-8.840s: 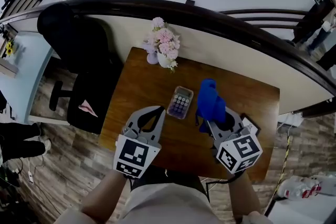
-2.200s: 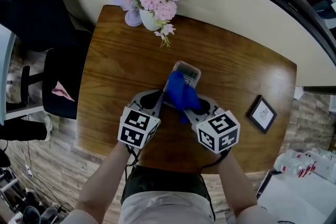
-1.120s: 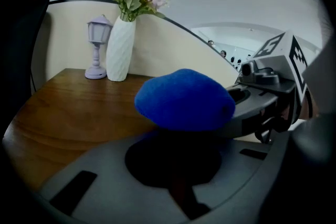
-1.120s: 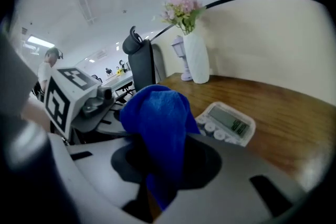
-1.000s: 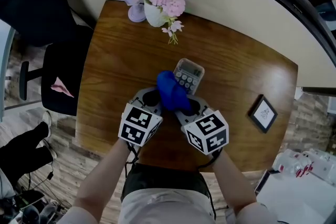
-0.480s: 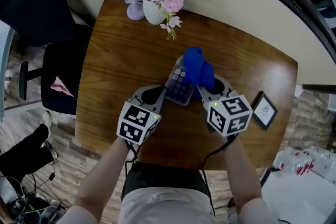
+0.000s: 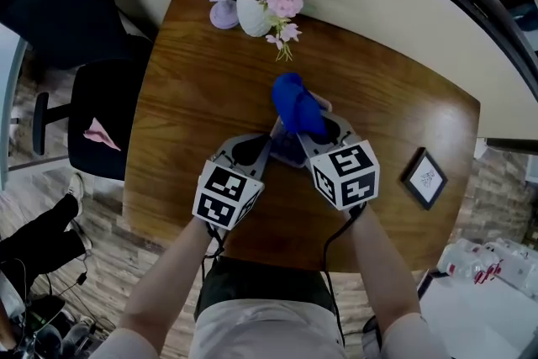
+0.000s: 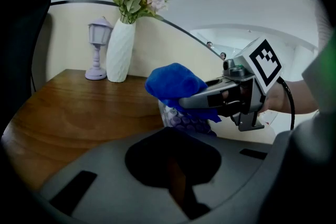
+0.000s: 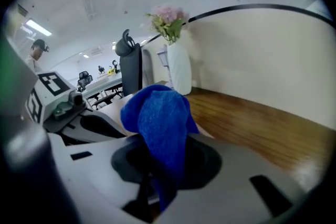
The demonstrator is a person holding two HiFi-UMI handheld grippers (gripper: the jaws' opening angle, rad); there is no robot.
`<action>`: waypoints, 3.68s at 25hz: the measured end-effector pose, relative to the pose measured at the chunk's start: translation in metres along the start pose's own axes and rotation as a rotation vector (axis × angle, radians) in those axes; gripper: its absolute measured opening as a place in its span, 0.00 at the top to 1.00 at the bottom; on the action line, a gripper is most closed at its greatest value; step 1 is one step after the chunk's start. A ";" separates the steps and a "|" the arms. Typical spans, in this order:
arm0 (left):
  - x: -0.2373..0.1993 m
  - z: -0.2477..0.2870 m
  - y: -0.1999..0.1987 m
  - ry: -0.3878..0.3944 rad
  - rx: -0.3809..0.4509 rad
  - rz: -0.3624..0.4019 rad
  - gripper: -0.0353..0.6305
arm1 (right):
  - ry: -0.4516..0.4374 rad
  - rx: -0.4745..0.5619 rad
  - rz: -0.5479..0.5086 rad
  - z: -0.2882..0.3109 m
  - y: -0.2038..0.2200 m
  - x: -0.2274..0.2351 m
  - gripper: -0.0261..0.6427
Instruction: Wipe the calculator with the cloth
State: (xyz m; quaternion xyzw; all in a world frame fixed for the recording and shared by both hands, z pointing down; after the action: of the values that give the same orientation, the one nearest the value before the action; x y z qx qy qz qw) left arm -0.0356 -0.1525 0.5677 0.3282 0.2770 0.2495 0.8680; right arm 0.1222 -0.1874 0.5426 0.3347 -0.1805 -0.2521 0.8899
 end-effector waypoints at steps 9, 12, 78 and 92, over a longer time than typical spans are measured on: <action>-0.001 -0.002 0.002 -0.012 -0.015 -0.036 0.94 | -0.234 -0.072 -0.013 -0.022 0.032 -0.030 0.82; 0.002 -0.004 0.003 -0.022 -0.028 -0.049 0.94 | -0.240 -0.149 0.009 -0.034 0.040 -0.027 0.83; 0.203 -0.371 -0.226 -0.193 0.609 0.554 0.94 | 0.231 0.742 -0.043 -0.455 -0.135 -0.147 0.82; 0.188 -0.333 -0.181 -0.179 0.478 0.478 0.94 | 0.215 0.551 -0.028 -0.412 -0.089 -0.141 0.83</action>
State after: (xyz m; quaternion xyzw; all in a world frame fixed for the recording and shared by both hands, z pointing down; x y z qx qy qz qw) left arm -0.0687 -0.0130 0.1698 0.5983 0.1659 0.3438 0.7045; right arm 0.1807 0.0429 0.1669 0.5912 -0.1420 -0.1689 0.7758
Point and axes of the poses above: the fingertips, and each gripper's own axes: z forward along the fingers, x to its right, y out of its underside, the point moved 9 cm from there along -z, backward along the fingers, and after that the axes turned 4 degrees about -x, right-handed, at the moved point
